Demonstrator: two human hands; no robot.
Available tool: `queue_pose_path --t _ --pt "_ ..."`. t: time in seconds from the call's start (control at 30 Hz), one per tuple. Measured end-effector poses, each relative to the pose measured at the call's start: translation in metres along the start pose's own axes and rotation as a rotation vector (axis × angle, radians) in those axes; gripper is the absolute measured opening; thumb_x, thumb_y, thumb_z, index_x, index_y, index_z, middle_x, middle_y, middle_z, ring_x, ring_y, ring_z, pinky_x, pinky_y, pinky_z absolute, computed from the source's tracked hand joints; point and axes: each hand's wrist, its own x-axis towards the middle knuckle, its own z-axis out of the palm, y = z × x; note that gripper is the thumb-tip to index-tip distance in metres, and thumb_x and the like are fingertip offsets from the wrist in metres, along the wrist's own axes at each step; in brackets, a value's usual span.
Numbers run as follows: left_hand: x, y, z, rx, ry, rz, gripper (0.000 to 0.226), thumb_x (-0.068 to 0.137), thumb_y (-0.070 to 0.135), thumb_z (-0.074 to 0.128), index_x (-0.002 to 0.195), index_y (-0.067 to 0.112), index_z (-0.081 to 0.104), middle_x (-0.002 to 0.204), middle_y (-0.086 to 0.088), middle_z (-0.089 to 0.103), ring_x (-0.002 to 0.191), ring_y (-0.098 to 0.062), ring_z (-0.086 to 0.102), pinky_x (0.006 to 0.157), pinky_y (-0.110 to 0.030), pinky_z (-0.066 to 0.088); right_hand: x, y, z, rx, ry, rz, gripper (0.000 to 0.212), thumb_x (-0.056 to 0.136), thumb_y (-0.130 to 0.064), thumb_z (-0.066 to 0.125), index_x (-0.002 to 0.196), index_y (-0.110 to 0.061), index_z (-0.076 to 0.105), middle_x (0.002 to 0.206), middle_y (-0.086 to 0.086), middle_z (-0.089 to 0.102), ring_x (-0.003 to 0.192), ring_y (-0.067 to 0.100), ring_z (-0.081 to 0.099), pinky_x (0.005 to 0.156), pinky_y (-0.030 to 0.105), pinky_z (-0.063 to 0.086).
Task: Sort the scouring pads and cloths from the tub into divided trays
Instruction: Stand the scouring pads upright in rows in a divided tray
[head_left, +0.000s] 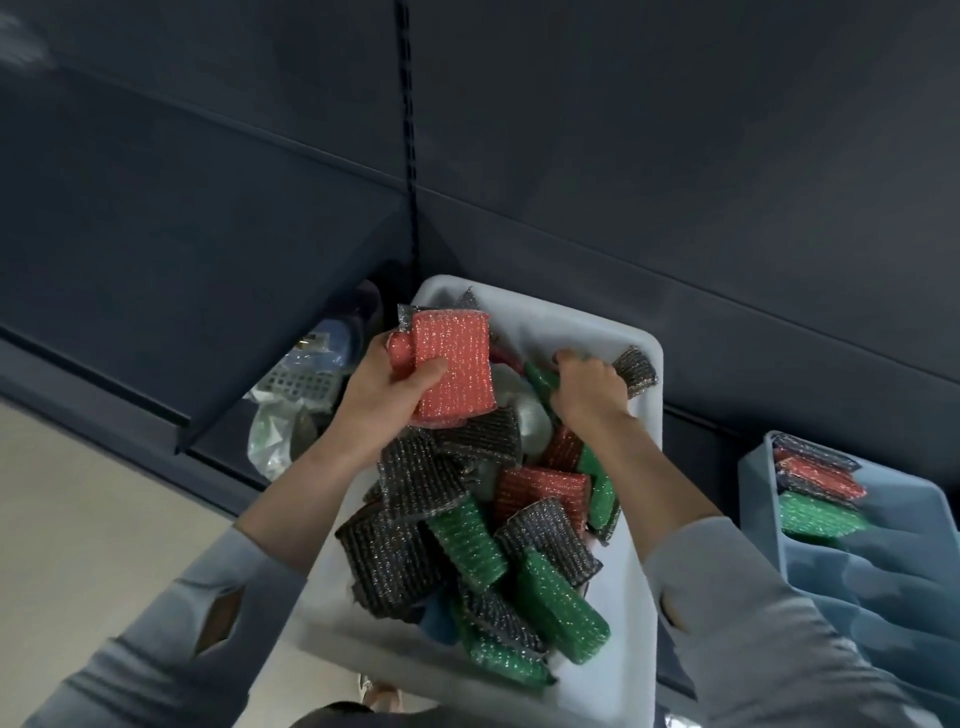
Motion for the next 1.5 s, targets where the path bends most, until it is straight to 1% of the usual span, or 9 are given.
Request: queue_pose_path --t 0.1,0.27,0.47,0.6,0.87,1.07,1.23,1.33,1.5 --pt "0.001 -0.001 0.000 0.014 0.018 -0.019 0.044 0.090 0.026 0.067 0.128 0.014 0.048 0.109 0.007 0.066 0.093 -0.002 0.064 0.075 -0.020 0.051 -0.006 0.004 0.006 0.003 -0.090 0.020 0.044 0.086 -0.038 0.066 0.122 -0.016 0.056 0.111 0.010 0.063 0.104 0.033 0.062 0.085 0.039 0.052" --pt "0.001 -0.003 -0.002 0.050 0.040 -0.022 0.047 0.088 0.032 0.069 0.126 0.016 0.048 0.110 0.005 0.067 0.098 -0.008 0.065 0.088 -0.033 0.053 -0.014 0.013 -0.002 0.099 0.132 0.055 0.031 0.093 -0.024 0.061 0.124 -0.019 0.062 0.109 0.014 0.069 0.102 0.034 0.064 0.084 0.038 0.051" --pt "-0.001 0.001 0.003 0.039 0.088 -0.031 0.054 0.086 0.037 0.071 0.129 0.016 0.046 0.114 0.004 0.066 0.100 -0.010 0.064 0.093 -0.038 0.053 -0.044 0.002 -0.046 0.910 0.505 -0.024 0.030 0.087 -0.023 0.073 0.116 -0.025 0.067 0.087 -0.005 0.070 0.065 -0.005 0.060 0.064 0.002 0.040" --pt "-0.006 0.008 0.008 -0.015 0.126 -0.058 0.055 0.087 0.035 0.069 0.131 0.017 0.041 0.108 0.009 0.061 0.092 -0.002 0.060 0.080 -0.027 0.050 -0.061 -0.026 -0.044 1.177 0.411 -0.137 0.031 0.090 -0.020 0.068 0.116 -0.034 0.061 0.086 0.004 0.069 0.071 0.015 0.065 0.067 0.029 0.054" --pt "-0.021 0.011 0.000 0.016 0.167 -0.007 0.052 0.089 0.027 0.069 0.130 0.015 0.040 0.101 0.012 0.061 0.095 -0.012 0.064 0.091 -0.036 0.053 -0.071 -0.022 -0.051 1.381 0.572 -0.129 0.032 0.088 0.000 0.063 0.113 -0.019 0.064 0.097 -0.007 0.056 0.084 -0.002 0.052 0.072 0.015 0.044" --pt "-0.028 0.024 0.011 -0.119 0.103 -0.006 0.051 0.089 0.037 0.066 0.130 0.020 0.040 0.110 0.008 0.062 0.096 -0.003 0.061 0.084 -0.024 0.049 -0.073 -0.031 -0.061 1.398 0.423 -0.199 0.016 0.089 -0.021 0.069 0.100 -0.032 0.066 0.097 -0.011 0.064 0.074 0.007 0.054 0.071 0.029 0.049" --pt "-0.037 0.039 0.015 -0.239 0.029 -0.039 0.078 0.065 0.082 0.057 0.123 0.034 0.039 0.126 0.002 0.060 0.111 -0.017 0.063 0.098 -0.041 0.051 -0.073 -0.060 -0.046 1.203 0.391 -0.235 0.010 0.087 -0.021 0.072 0.094 -0.021 0.065 0.098 -0.006 0.070 0.087 0.000 0.064 0.074 0.017 0.051" --pt "-0.043 0.039 0.009 -0.212 -0.020 -0.029 0.072 0.069 0.063 0.067 0.126 0.032 0.037 0.121 0.002 0.061 0.104 -0.013 0.065 0.089 -0.037 0.057 -0.066 -0.065 -0.040 1.068 0.407 -0.252 0.010 0.086 -0.026 0.073 0.092 -0.022 0.066 0.088 -0.015 0.067 0.088 0.002 0.061 0.084 0.027 0.051" --pt "-0.042 0.019 -0.006 -0.162 0.247 -0.021 0.071 0.073 0.015 0.082 0.128 0.021 0.039 0.112 0.003 0.066 0.102 -0.014 0.066 0.095 -0.043 0.053 -0.064 -0.058 -0.025 0.988 0.147 -0.366 0.020 0.091 -0.039 0.061 0.109 -0.030 0.060 0.101 -0.010 0.068 0.093 0.012 0.066 0.089 0.040 0.056"
